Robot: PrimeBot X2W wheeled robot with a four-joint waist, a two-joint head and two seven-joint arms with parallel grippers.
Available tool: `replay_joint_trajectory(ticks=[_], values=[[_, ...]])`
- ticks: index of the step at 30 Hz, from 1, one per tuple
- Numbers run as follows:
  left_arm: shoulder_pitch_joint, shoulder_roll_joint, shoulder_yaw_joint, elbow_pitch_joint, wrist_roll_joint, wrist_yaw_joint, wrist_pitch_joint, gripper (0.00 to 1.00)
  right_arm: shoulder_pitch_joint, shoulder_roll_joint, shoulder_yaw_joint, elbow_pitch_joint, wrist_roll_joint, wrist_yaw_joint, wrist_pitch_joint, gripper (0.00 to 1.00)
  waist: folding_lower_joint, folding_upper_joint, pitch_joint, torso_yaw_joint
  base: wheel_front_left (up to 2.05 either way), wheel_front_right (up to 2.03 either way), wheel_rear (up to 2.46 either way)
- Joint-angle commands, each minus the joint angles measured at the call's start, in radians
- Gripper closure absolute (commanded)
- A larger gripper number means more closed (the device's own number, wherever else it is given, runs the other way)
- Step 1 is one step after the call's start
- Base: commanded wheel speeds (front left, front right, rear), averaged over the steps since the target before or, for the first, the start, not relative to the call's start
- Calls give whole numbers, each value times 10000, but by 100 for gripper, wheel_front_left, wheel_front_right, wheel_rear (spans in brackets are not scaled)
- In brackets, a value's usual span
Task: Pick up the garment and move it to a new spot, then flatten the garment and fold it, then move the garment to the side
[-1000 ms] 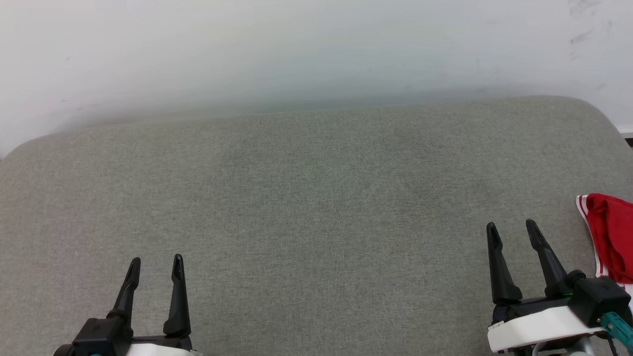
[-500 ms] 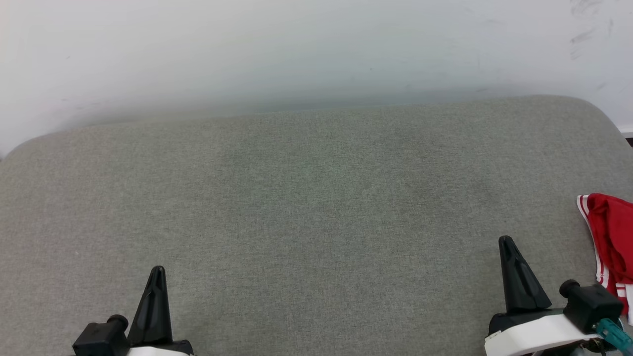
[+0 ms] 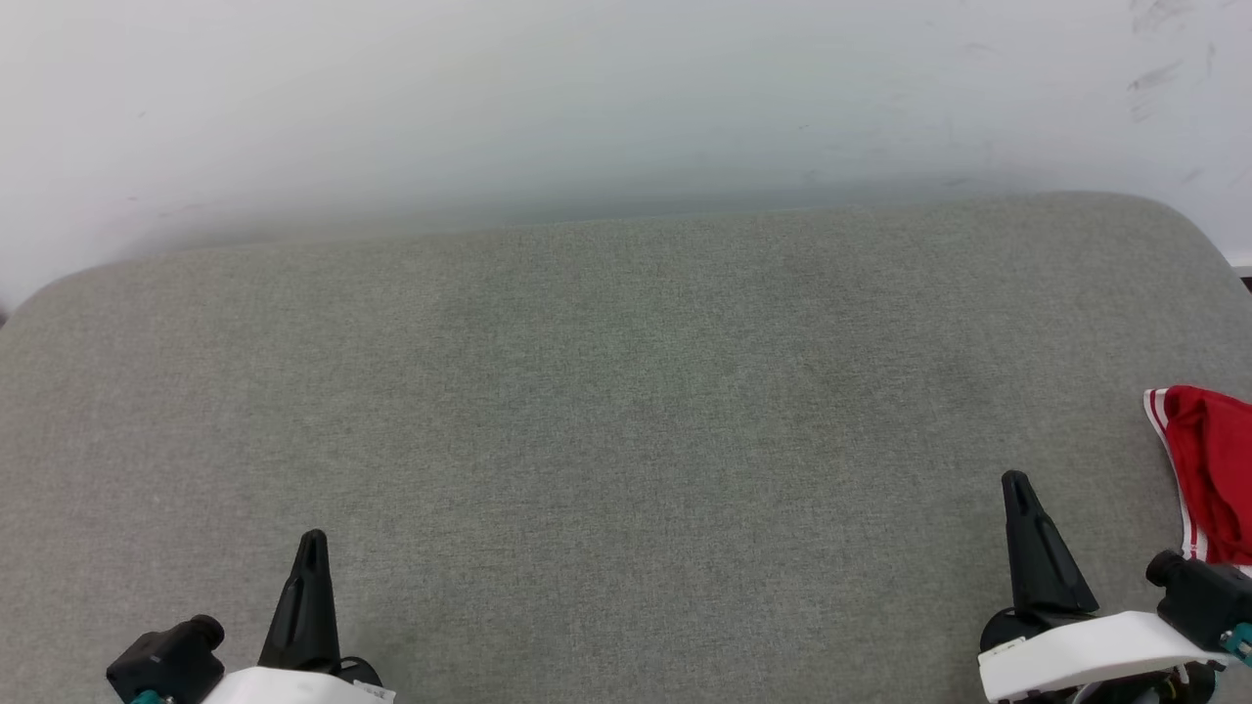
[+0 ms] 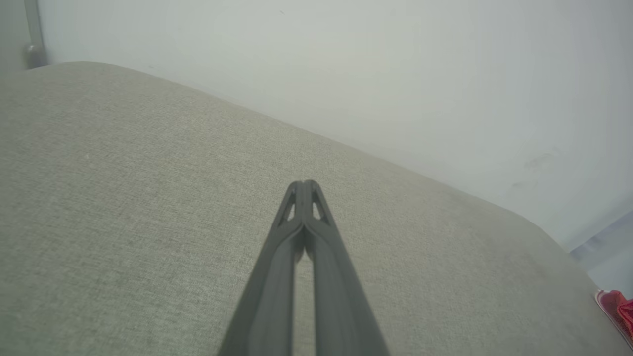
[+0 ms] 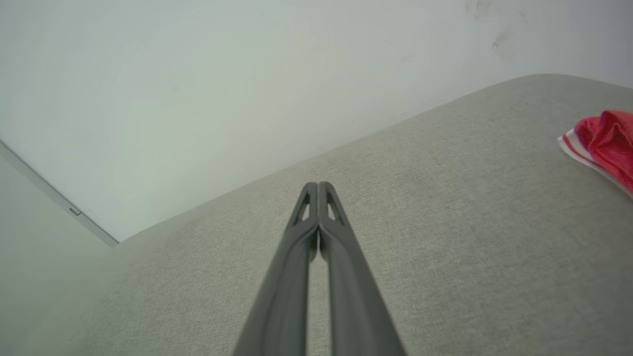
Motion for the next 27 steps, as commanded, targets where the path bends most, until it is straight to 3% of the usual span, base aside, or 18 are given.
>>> replay_joint_trajectory(ticks=[1, 27], values=[[-321, 61, 23, -50, -429, -43, 78, 100, -332, -100, -23, -90, 461, 0, 72, 100, 0, 0, -4, 5, 0, 0, 0], [-958, 107, 110, 636, -4128, -205, 996, 100, -651, -209, -221, 256, 4216, -1, 909, 100, 0, 0, -64, 83, 0, 0, 0]])
